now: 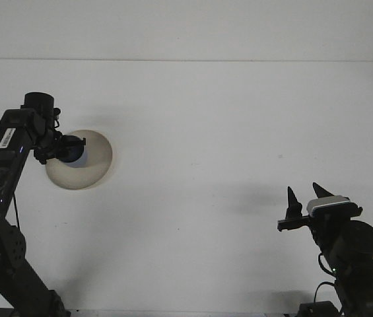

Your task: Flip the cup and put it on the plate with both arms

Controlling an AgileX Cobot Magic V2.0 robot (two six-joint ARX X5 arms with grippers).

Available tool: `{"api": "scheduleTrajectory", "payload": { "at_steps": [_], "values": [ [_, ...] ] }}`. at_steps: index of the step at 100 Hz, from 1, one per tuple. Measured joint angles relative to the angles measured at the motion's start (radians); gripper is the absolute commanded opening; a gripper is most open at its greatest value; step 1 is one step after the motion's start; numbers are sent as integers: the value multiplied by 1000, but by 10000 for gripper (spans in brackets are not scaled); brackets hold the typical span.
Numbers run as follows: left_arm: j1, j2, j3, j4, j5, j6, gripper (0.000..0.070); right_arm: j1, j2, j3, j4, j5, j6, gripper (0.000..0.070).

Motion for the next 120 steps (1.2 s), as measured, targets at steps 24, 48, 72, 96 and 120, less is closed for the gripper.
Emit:
{"api": "scheduleTrajectory", "payload": {
  "at_steps": [24,48,72,96,120],
  "values": [
    [11,21,0,6,45,0,152,0,0,0,0,0,0,398],
    [11,24,0,14,49,0,386,0,0,0,0,0,0,398],
    [26,27,109,-36,94,-8,386,0,0,0,0,0,0,398],
    [29,-5,198,-115,100,-27,382,0,0,0,0,0,0,398],
    [8,-200,171,-113,100,-32,382,0,0,0,0,0,0,398]
  ]
}}
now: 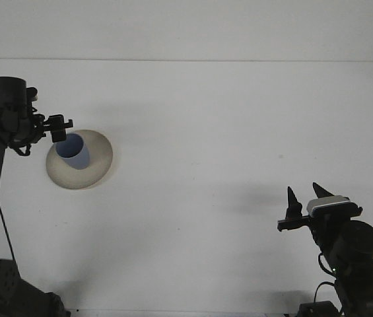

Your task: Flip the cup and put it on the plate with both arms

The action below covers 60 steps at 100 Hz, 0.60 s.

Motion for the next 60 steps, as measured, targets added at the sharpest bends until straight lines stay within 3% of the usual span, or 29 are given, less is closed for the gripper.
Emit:
{"api": "scheduleTrajectory", "payload": {
  "at_steps": [32,60],
  "values": [
    [-45,-351,-310,173,0,-17,382,0,0,0,0,0,0,398],
    [-123,-710,-698,448,0,-17,382,0,0,0,0,0,0,398]
  ]
}}
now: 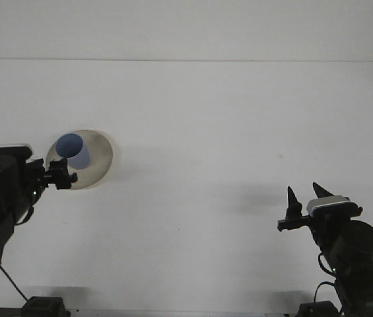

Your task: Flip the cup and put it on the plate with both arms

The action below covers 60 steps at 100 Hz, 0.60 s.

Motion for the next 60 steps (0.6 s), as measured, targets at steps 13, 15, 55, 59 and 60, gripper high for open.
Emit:
{"api": "scheduleTrajectory", "payload": {
  "at_steps": [13,15,55,59,60],
  "values": [
    [-13,-146,-199,112,0,0,382,0,0,0,0,0,0,398],
    [-14,-166,-227,126,0,0,382,0,0,0,0,0,0,398],
    [-20,-483,-509,329,0,33,380,0,0,0,0,0,0,398],
    [-20,-487,-508,329,0,35,380,0,0,0,0,0,0,398],
    [-20,-487,-508,329,0,35,380,0,0,0,0,0,0,398]
  ]
}}
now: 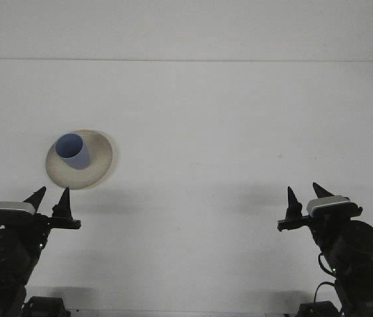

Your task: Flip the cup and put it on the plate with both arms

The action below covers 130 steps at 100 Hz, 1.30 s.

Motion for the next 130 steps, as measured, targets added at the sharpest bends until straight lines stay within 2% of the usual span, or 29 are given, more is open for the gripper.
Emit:
{"api": "scheduleTrajectory", "payload": {
  "at_steps": [26,32,35,39,48,50,51,130],
  "values": [
    [0,0,0,11,0,7,380,0,0,0,7,0,0,398],
    [0,0,0,12,0,7,361,0,0,0,7,0,0,395],
    [0,0,0,12,0,7,321,0,0,0,7,0,0,372],
    [0,0,0,12,0,7,233,0,0,0,7,0,0,297],
    [0,0,0,12,0,7,0,0,0,0,7,0,0,52],
    [0,0,0,11,0,7,0,0,0,0,7,0,0,3],
    [0,0,0,11,0,7,7,0,0,0,7,0,0,0],
    [0,0,0,12,0,7,11,0,0,0,7,0,0,0]
  ]
}}
